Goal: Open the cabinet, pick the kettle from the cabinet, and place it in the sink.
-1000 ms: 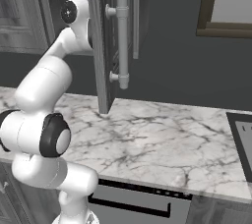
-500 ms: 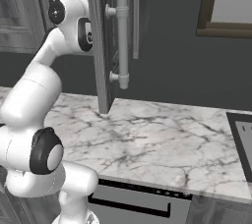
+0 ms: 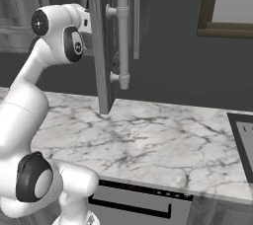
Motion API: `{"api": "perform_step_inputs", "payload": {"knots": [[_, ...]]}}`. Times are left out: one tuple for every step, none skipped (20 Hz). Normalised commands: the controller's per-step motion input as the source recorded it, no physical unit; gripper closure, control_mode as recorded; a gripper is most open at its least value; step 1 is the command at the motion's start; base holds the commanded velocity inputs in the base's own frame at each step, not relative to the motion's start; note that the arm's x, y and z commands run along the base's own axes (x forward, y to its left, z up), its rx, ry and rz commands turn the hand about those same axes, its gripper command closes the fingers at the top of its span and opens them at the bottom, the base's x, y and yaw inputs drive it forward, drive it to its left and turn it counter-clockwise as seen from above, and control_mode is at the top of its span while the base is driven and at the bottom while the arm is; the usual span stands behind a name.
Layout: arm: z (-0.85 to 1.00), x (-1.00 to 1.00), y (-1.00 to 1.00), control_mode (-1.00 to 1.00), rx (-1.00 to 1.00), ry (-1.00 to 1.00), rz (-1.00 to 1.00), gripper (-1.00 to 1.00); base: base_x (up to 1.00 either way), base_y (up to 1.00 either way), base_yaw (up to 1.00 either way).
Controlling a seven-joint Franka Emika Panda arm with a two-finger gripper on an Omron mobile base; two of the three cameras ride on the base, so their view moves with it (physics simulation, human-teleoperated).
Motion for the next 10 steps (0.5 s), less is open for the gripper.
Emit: {"api": "perform_step_inputs", "payload": {"knots": [[0.07, -0.55, 0.12, -1.00, 0.00, 0.00, 0.00, 1.00, 0.00, 0.00, 0.00], [0.07, -0.57, 0.11, -1.00, 0.00, 0.00, 0.00, 1.00, 0.00, 0.00, 0.00], [0.06, -0.57, 0.12, -1.00, 0.00, 0.00, 0.00, 1.00, 0.00, 0.00, 0.00], [0.05, -0.59, 0.12, -1.00, 0.00, 0.00, 0.00, 1.00, 0.00, 0.00, 0.00], [0.05, -0.60, 0.11, -1.00, 0.00, 0.00, 0.00, 1.00, 0.00, 0.00, 0.00], [0.05, -0.60, 0.11, -1.00, 0.00, 0.00, 0.00, 1.00, 0.00, 0.00, 0.00], [0.04, -0.61, 0.07, -1.00, 0.00, 0.00, 0.00, 1.00, 0.00, 0.00, 0.00], [0.03, -0.61, 0.07, -1.00, 0.00, 0.00, 0.00, 1.00, 0.00, 0.00, 0.00], [0.00, -0.60, 0.06, -1.00, 0.00, 0.00, 0.00, 1.00, 0.00, 0.00, 0.00], [0.00, -0.58, 0.04, -1.00, 0.00, 0.00, 0.00, 1.00, 0.00, 0.00, 0.00]]}}
